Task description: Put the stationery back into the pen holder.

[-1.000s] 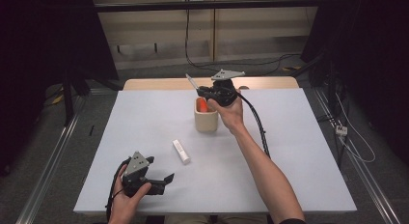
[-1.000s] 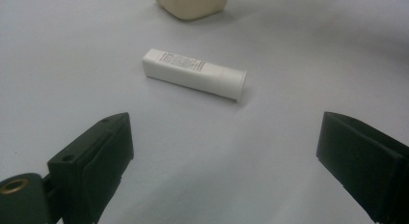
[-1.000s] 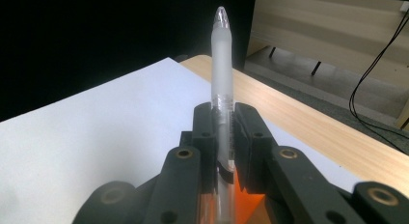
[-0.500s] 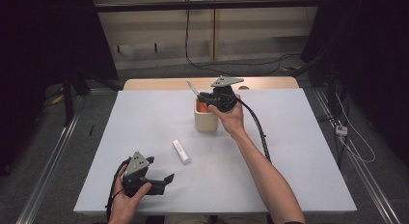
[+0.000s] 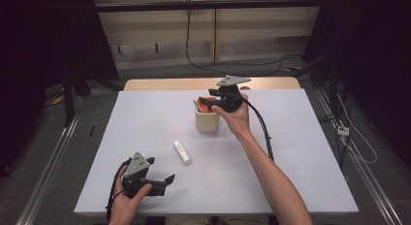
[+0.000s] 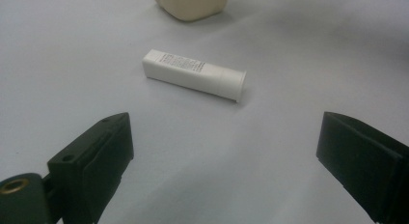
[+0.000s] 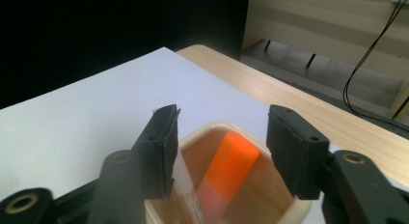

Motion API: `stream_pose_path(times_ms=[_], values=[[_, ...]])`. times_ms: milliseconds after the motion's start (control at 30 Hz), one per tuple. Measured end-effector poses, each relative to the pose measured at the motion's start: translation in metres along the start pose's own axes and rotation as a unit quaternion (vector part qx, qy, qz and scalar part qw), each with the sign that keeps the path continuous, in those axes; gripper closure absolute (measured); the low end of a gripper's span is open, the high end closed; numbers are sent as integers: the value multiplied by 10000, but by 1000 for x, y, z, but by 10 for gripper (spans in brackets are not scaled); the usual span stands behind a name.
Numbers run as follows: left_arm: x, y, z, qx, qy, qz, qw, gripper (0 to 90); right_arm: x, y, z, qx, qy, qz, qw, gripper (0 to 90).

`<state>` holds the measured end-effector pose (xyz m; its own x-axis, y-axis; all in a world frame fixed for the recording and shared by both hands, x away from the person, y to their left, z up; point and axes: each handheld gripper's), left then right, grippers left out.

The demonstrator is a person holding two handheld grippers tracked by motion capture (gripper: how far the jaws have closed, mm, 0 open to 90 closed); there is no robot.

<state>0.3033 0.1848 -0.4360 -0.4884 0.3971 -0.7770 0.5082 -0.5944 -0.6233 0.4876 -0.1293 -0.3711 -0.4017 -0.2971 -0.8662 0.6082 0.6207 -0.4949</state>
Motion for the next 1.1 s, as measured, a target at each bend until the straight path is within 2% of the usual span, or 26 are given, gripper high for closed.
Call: stream_pose_path(times_ms=[200, 333, 500, 833, 900, 1100], values=[[0, 1, 0, -14, 3, -31, 10000, 58, 5, -11, 0, 18, 69, -74, 9999, 375], [-1, 2, 0, -10, 25, -20, 10000, 58, 9, -17, -4, -15, 81, -231, 9997, 317], [-1, 2, 0, -17, 1, -28, 10000, 58, 15, -25, -9, -96, 114, -234, 9996, 281], [0, 0, -1, -25, 0, -12, 10000, 58, 29, -32, -20, -217, 114, -445, 9987, 180], [0, 0, -1, -43, -8, -24, 10000, 58, 32, -34, -25, -297, 158, -478, 9983, 156], [-1, 1, -1, -34, 2, -19, 10000, 58, 38, -36, -43, -367, -19, -720, 9967, 157]])
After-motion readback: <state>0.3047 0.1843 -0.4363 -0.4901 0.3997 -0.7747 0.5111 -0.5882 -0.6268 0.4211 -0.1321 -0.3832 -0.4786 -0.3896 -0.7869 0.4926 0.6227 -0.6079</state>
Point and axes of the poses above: each handheld gripper's, and its own axes: y roughly forward along the jaws, x roughly out of its underside, z roughly to its right, and after that the axes turned 6 degrees about -z, right-handed
